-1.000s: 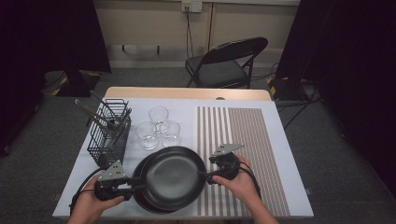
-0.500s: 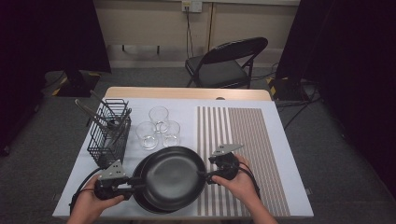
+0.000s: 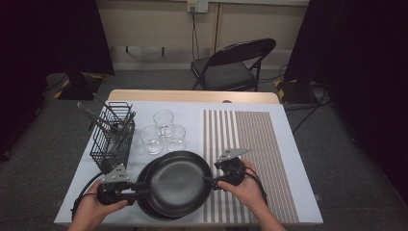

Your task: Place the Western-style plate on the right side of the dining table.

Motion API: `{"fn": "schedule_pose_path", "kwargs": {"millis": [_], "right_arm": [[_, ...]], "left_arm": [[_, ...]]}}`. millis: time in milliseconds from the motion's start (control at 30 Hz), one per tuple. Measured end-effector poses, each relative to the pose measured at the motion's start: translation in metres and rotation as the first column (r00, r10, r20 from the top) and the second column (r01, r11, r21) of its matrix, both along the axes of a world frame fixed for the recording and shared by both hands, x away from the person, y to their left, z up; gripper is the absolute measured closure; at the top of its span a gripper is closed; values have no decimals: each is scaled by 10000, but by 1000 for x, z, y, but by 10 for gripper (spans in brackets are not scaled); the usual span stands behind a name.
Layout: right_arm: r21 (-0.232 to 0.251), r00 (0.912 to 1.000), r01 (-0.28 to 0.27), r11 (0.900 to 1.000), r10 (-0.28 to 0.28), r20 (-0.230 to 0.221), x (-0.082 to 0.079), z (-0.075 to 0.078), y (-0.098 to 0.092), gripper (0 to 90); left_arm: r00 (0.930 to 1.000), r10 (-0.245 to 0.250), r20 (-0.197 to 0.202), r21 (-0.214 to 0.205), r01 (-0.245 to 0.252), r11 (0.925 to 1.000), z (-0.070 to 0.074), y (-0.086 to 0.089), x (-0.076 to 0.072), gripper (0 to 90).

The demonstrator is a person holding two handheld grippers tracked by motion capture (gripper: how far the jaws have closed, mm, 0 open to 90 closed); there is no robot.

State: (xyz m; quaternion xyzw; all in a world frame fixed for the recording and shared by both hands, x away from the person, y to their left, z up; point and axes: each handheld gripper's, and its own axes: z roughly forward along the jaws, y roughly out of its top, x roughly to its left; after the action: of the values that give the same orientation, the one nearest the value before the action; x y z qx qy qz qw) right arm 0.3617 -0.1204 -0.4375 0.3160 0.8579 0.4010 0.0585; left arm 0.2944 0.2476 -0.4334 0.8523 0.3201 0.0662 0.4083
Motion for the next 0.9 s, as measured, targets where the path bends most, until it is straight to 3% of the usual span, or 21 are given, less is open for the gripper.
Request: {"fn": "schedule_pose_path", "kwargs": {"millis": [900], "right_arm": [[-123, 9999, -91, 9999, 90, -79, 0, 0, 6, 260]], "left_arm": [[9996, 266, -131, -474, -272, 9985, -5, 5, 2, 664]]}}
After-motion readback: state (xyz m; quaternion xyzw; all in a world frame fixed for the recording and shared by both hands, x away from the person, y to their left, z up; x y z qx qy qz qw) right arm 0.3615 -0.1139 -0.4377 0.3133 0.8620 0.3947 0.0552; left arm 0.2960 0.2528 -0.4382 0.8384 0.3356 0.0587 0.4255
